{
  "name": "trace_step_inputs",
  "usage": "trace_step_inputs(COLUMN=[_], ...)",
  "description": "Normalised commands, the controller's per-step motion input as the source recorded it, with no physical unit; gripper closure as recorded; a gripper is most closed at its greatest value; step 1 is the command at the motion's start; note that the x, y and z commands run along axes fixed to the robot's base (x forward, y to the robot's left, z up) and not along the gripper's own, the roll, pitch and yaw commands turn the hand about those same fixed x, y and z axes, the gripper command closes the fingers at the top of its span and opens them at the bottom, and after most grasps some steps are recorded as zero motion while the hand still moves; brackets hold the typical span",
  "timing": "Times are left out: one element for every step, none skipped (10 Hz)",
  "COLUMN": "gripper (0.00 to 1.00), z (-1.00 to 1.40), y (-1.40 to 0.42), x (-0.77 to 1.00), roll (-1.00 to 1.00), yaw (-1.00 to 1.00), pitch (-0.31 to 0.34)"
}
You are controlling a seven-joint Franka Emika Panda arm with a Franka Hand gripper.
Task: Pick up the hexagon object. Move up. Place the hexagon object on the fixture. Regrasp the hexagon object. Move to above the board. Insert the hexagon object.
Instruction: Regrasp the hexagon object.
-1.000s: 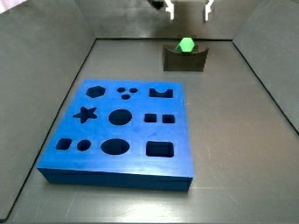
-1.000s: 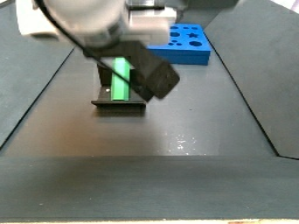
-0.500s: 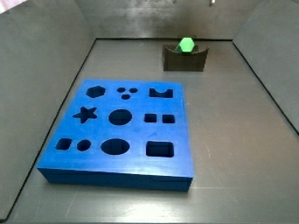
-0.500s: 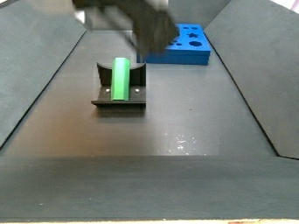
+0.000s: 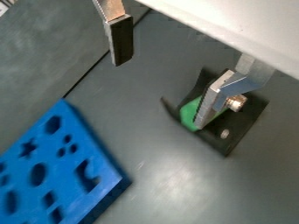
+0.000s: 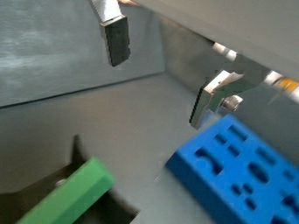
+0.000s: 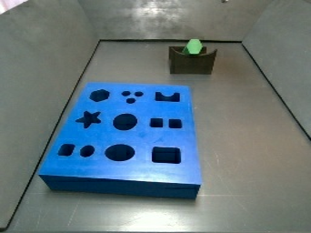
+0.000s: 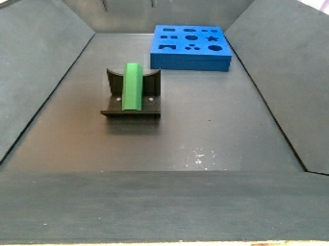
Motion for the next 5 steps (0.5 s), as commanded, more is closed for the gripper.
trace_step_inputs(gripper=[0.0,0.0,0.0,0.0,0.0], z=[0.01,0.0,0.01,0.01,0.01], y=[-0.01,-0.03,-0.03,-0.02,-0.02], x=[-0.03,-0.03,-0.03,-0.04,-0.03], roll=[1.0,1.0,1.0,1.0,1.0], yaw=[0.01,0.01,0.01,0.01,0.01], pitch=[0.024,0.019,0.014,0.008,0.003])
